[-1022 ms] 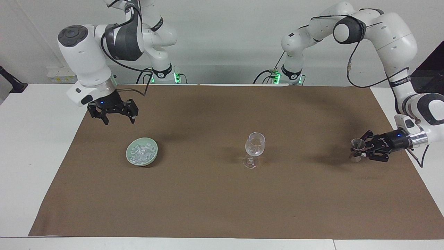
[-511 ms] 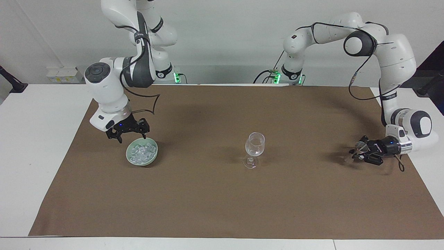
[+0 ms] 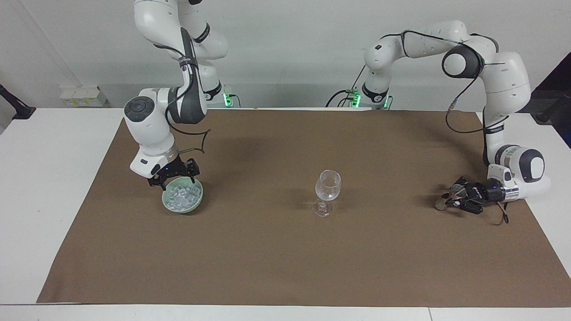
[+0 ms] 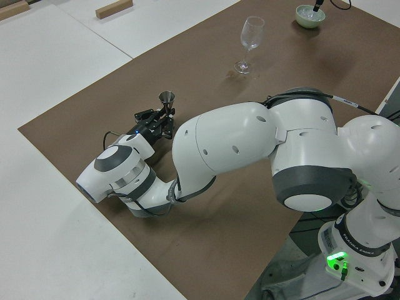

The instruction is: Pour wine and add ice with both arms

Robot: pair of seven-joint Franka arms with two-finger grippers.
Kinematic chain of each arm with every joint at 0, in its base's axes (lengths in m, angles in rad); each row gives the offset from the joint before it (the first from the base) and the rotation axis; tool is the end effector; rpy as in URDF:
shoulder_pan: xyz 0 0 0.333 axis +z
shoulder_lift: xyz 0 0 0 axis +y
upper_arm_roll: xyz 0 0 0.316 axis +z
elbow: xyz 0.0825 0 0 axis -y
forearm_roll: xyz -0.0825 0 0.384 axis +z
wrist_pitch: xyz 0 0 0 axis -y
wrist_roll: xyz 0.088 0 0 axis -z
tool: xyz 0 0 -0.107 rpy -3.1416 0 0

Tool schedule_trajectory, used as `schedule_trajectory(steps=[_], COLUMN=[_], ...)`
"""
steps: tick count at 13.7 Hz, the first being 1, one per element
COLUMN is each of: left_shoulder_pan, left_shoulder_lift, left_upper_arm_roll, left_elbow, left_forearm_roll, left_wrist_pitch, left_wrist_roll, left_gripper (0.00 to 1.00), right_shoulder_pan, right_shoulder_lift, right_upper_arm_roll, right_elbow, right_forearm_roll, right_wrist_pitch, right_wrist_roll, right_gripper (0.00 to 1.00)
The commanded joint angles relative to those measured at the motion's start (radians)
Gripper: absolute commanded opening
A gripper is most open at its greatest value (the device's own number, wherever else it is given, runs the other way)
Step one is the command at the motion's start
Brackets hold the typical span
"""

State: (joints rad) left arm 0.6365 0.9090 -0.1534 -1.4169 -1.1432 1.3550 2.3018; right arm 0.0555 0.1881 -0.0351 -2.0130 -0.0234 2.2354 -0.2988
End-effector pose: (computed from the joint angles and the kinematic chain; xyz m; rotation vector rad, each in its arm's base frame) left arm 0.6219 0.2230 0.1969 1.3316 -1.1555 1.2222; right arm 0.5905 0.0119 0.3645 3.0682 0.5173 0.0475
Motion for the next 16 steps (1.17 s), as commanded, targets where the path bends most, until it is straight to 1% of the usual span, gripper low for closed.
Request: schedule_trajectory(steps=[1,2,3,4,8,9,11,13,16], left_shoulder_pan=[0.020,0.022,0.022,0.022,0.020,0.020,0.015,0.020,0.020], left_shoulder_lift=[0.011,0.013,0.013,0.013,0.013,0.013,0.013,0.013,0.027], left_upper_arm_roll=[-0.006,-0.006,-0.006,-0.006,-0.006,-0.005,-0.003,-0.006,-0.006], left_elbow=[0.015,0.015,0.015,0.015,0.015,0.015,0.015,0.016,0.016], left_forearm_roll=[0.002,0.011,0.016,0.016,0.016,0.016,0.017,0.029,0.031], left_wrist_pitch=[-0.028,-0.028,-0.027,-0.025,-0.024,-0.023,-0.023,-0.023,-0.023], left_wrist_roll=[0.013,0.013,0.013,0.013,0.013,0.016,0.016,0.013,0.014], left_gripper=[0.00,0.00,0.00,0.00,0.11,0.14,0.18,0.18,0.19], right_shoulder_pan=[-0.008,-0.008,-0.008,-0.008,-0.008,-0.008,-0.008,-0.008,-0.008], right_shoulder_lift=[0.013,0.026,0.040,0.043,0.042,0.040,0.040,0.040,0.040], right_upper_arm_roll=[0.006,0.006,0.006,0.006,0.006,0.006,0.006,0.006,0.006], right_elbow=[-0.032,-0.033,-0.033,-0.033,-0.026,-0.026,-0.026,-0.027,-0.027], right_forearm_roll=[-0.001,-0.001,-0.001,-0.010,-0.009,-0.009,-0.009,-0.009,-0.009], right_wrist_pitch=[0.071,0.091,0.107,0.112,0.093,0.093,0.093,0.095,0.093], right_wrist_roll=[-0.048,-0.060,-0.069,-0.083,-0.097,-0.100,-0.094,-0.088,-0.085], right_gripper=[1.00,0.99,0.96,0.95,0.94,0.91,0.71,0.59,0.53])
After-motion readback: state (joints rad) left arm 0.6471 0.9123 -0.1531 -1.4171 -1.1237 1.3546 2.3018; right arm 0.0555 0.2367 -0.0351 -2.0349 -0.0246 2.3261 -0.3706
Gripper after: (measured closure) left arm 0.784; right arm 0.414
